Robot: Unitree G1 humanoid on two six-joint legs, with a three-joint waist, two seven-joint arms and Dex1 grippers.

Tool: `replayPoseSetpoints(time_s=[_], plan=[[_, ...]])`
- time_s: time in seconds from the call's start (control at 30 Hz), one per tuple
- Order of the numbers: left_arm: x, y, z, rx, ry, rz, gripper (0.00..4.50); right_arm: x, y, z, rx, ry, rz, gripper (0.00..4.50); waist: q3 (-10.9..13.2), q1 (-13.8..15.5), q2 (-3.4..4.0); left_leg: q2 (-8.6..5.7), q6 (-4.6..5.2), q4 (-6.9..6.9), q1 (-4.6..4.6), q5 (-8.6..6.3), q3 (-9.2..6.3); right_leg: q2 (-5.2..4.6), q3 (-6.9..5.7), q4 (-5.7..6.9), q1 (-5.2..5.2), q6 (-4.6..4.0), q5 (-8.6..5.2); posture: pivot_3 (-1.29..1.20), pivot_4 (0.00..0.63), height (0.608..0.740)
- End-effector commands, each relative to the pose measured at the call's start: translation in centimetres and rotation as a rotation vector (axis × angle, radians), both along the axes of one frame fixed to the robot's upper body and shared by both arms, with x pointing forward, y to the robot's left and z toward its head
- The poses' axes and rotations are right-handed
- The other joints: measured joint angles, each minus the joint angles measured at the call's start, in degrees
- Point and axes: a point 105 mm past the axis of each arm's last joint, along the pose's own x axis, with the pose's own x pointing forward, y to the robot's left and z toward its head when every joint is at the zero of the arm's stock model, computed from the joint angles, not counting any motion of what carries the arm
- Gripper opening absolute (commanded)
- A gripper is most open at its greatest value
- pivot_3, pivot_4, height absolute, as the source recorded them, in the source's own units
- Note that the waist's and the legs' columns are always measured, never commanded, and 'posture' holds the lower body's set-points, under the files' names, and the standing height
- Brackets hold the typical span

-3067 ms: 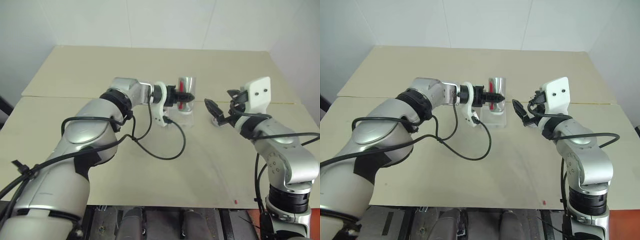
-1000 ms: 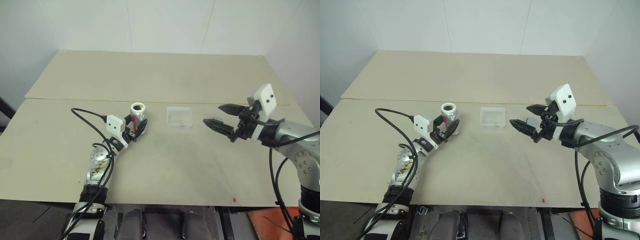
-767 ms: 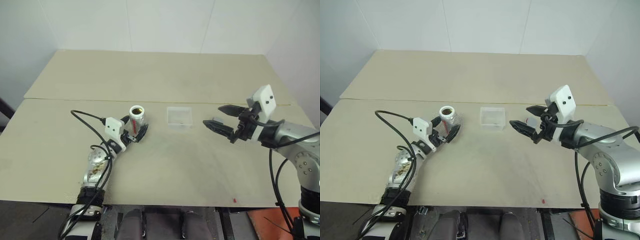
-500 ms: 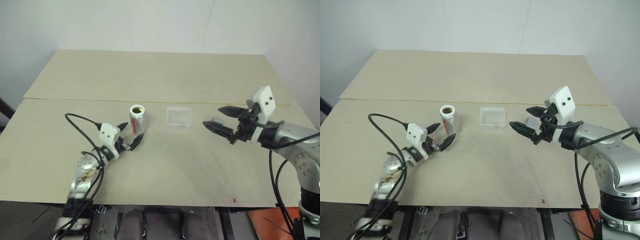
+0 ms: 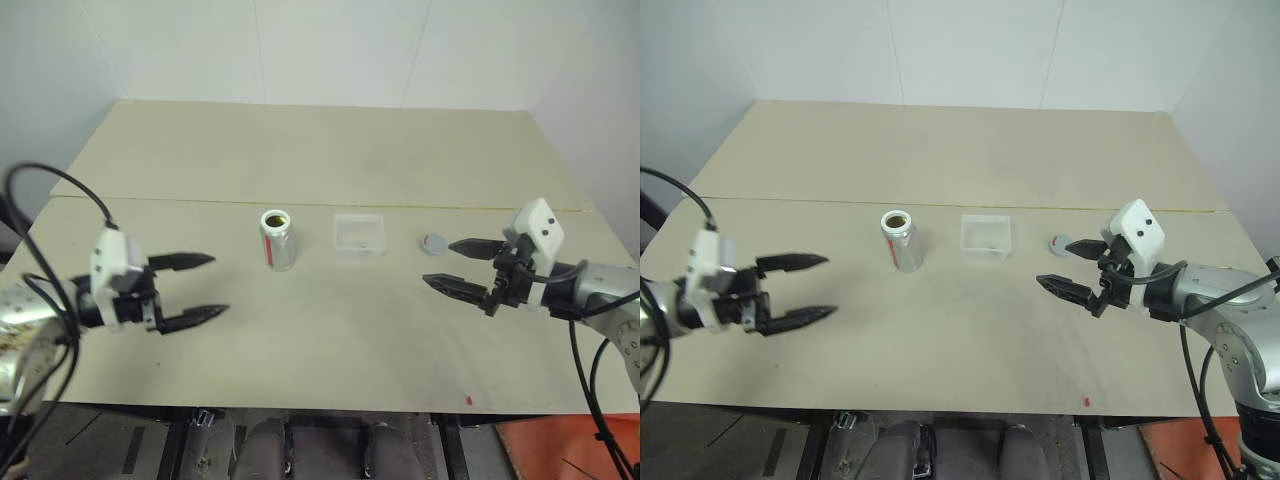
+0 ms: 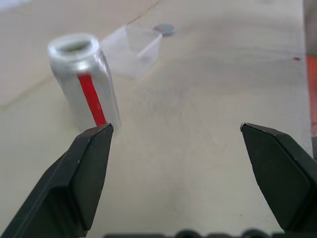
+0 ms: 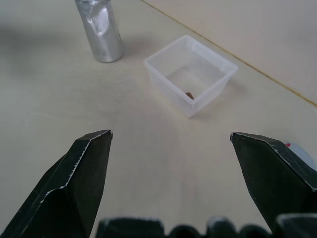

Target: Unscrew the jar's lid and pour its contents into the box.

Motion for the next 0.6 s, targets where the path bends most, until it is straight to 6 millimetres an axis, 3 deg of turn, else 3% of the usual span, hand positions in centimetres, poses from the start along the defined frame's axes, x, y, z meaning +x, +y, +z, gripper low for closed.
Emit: replayPoseSetpoints(time_s=[0.03, 0.6], plan=[[0.2, 0.5, 1.5, -0.011, -0.034, -0.024, 4.45, -0.3, -0.5, 1.3, -0.011, -0.063, 0.015, 4.5, 0.0, -0.01, 0.0, 0.0, -0.01, -0.02, -0.01, 0.01, 0.01, 0.0, 0.0, 0.01, -0.01, 0.0, 0.0, 0.0, 0.15, 0.74], [-0.1, -1.3, 1.5, -0.062, -0.032, -0.085, 4.45, -1.0, -0.6, 1.6, -0.033, -0.072, 0.03, 4.5, 0.0, -0.01, -0.01, 0.01, -0.03, -0.01, -0.04, 0.02, 0.07, 0.01, 0.03, 0.0, -0.03, 0.01, 0.0, 0.0, 0.15, 0.74]])
